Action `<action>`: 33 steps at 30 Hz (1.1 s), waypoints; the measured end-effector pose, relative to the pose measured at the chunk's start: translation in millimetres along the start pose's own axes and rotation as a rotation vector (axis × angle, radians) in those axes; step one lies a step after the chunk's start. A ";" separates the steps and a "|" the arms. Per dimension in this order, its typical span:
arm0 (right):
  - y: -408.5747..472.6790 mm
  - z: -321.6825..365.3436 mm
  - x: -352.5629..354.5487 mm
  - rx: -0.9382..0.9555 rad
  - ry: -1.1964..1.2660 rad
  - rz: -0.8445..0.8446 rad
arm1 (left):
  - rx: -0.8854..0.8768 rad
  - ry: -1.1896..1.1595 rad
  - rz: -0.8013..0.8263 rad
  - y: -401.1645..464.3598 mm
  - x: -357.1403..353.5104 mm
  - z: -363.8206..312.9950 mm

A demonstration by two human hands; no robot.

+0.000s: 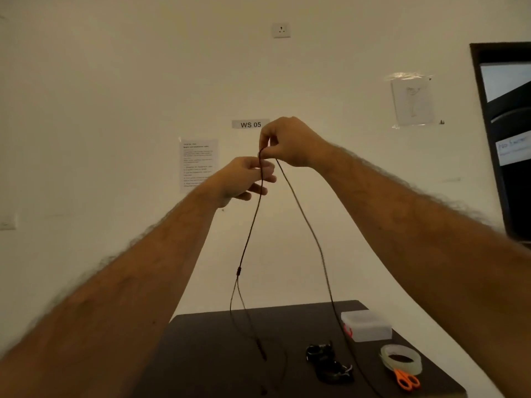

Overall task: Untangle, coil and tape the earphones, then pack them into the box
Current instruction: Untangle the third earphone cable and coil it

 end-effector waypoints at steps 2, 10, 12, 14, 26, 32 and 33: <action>-4.5 0.4 -1.9 0.003 0.057 0.015 | -0.003 -0.107 0.033 0.0 -9.7 0.4; -25.3 -13.2 19.5 -0.083 0.625 0.073 | -0.029 -0.151 -0.052 -6.5 -23.1 15.5; -31.7 -16.7 30.3 -0.077 0.747 0.127 | -0.043 -0.164 -0.032 -9.2 -24.8 19.0; -40.9 -27.2 40.5 -0.090 0.782 0.226 | -0.058 -0.239 0.021 -12.3 -24.5 22.6; -78.3 -57.0 -20.5 -0.368 0.867 0.565 | -0.047 -0.066 -0.008 -12.0 -48.6 24.2; -71.3 -52.8 -32.1 -0.354 0.499 0.403 | -0.008 -0.052 -0.002 -21.5 -37.9 52.4; -71.1 -51.8 -28.2 -0.309 0.353 0.343 | 0.005 -0.064 0.033 -23.9 -36.4 59.2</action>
Point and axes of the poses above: each hand's wrist, its own y-axis towards the middle knuckle, its own x-axis out of the back of the hand, z = x × y, the point moved 1 cm from there along y, towards the middle knuckle, and after that the axes turned 1 degree about -z, right-handed, at the moved point
